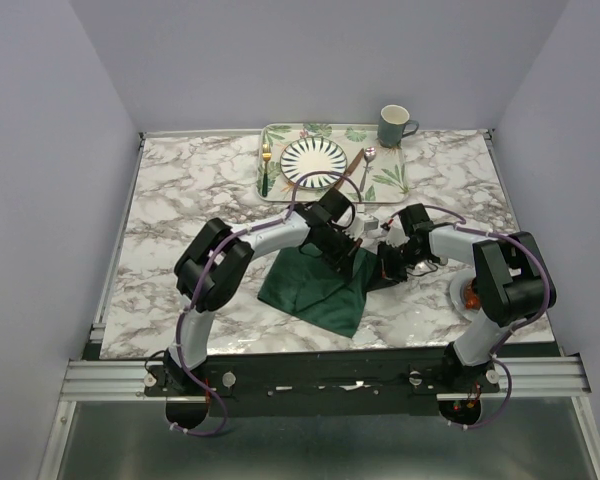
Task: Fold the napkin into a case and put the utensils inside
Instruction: Fold the rectangle-folded napkin at the center of the board, then smooth out the square-folded napkin at the center of the board.
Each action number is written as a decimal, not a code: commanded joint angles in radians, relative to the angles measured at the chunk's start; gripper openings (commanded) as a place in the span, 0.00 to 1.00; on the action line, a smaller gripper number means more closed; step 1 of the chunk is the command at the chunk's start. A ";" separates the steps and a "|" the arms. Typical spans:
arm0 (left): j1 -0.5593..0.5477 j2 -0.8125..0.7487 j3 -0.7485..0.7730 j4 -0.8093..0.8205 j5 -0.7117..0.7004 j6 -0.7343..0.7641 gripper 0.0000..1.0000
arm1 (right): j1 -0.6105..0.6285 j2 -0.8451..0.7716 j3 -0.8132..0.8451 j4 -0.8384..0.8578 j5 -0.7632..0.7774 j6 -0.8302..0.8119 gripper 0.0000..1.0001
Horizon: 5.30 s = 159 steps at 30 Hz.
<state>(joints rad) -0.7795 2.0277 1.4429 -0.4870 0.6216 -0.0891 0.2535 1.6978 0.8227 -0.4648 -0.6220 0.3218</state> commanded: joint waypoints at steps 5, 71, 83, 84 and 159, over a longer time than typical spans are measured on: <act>-0.033 0.032 0.033 0.033 0.069 -0.077 0.00 | -0.002 -0.003 -0.020 -0.015 0.054 -0.016 0.08; 0.200 -0.227 -0.455 0.100 0.164 -0.299 0.65 | 0.000 0.157 0.222 -0.121 0.105 -0.087 0.32; 0.108 -0.242 -0.426 0.154 0.210 -0.310 0.63 | -0.002 0.168 0.211 -0.121 0.110 -0.084 0.31; 0.094 -0.247 -0.423 0.160 0.207 -0.307 0.63 | -0.002 0.169 0.211 -0.121 0.110 -0.086 0.31; -0.266 -0.449 -0.443 0.022 -0.312 0.463 0.57 | -0.002 0.221 0.457 -0.322 0.212 -0.423 0.27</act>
<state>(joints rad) -0.9783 1.5600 1.0153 -0.5148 0.4240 0.2977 0.2531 1.9064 1.2934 -0.7628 -0.4225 -0.0811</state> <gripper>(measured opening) 0.578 0.304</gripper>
